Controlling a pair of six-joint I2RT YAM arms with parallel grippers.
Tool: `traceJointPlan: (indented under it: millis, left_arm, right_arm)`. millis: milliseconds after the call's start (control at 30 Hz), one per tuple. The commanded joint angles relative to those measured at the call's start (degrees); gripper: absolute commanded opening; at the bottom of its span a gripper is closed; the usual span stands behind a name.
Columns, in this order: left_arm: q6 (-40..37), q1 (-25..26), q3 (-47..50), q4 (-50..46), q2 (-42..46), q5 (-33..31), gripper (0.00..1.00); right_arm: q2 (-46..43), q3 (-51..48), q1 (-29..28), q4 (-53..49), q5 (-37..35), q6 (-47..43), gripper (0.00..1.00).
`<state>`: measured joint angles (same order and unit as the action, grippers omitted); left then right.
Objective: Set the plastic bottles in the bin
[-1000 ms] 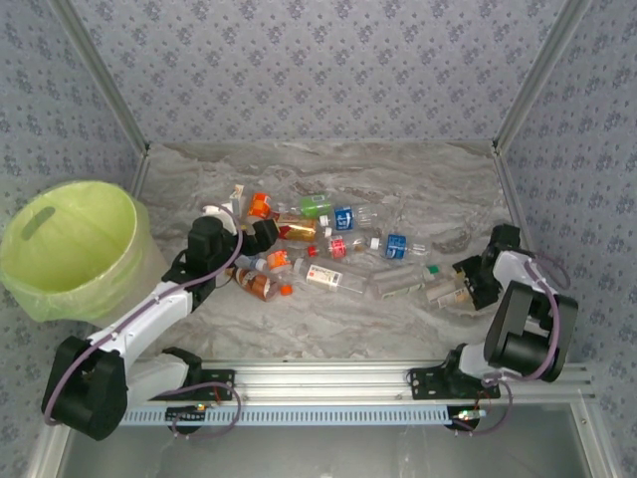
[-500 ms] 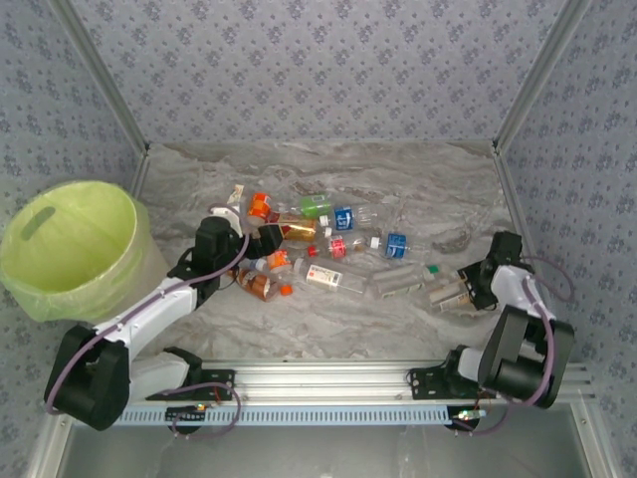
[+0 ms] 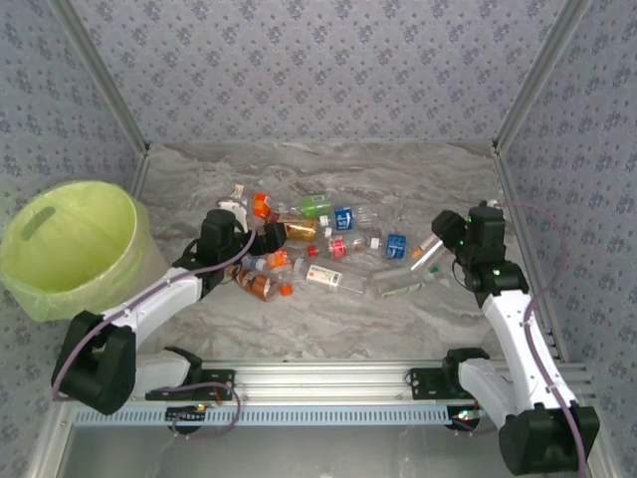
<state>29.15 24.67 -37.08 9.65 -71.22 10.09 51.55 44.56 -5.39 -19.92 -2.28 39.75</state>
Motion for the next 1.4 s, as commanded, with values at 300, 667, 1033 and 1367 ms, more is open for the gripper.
traceJointPlan:
  millis: [300, 667, 1033, 1367]
  left_arm:
    - [-7.78, 5.22, -10.30, 4.82, -7.40, 24.35, 0.99]
    - [-13.07, 10.14, -18.88, 0.40, -11.00, 28.00, 0.97]
    - [-11.71, 11.17, -22.97, -1.06, -14.02, 26.78, 0.69]
    - [-13.69, 11.08, -21.47, -6.33, -8.87, 13.54, 0.47]
  right_arm:
    - [20.23, 14.88, -19.76, 15.57, 9.15, -4.40, 0.45]
    - [28.47, 21.41, -25.58, 21.87, 15.26, -0.70, 0.48]
    - [29.92, 23.03, -26.25, 26.21, 21.97, 2.06, 0.55]
    - [27.78, 23.13, -24.92, 24.19, 18.06, -0.65, 0.81]
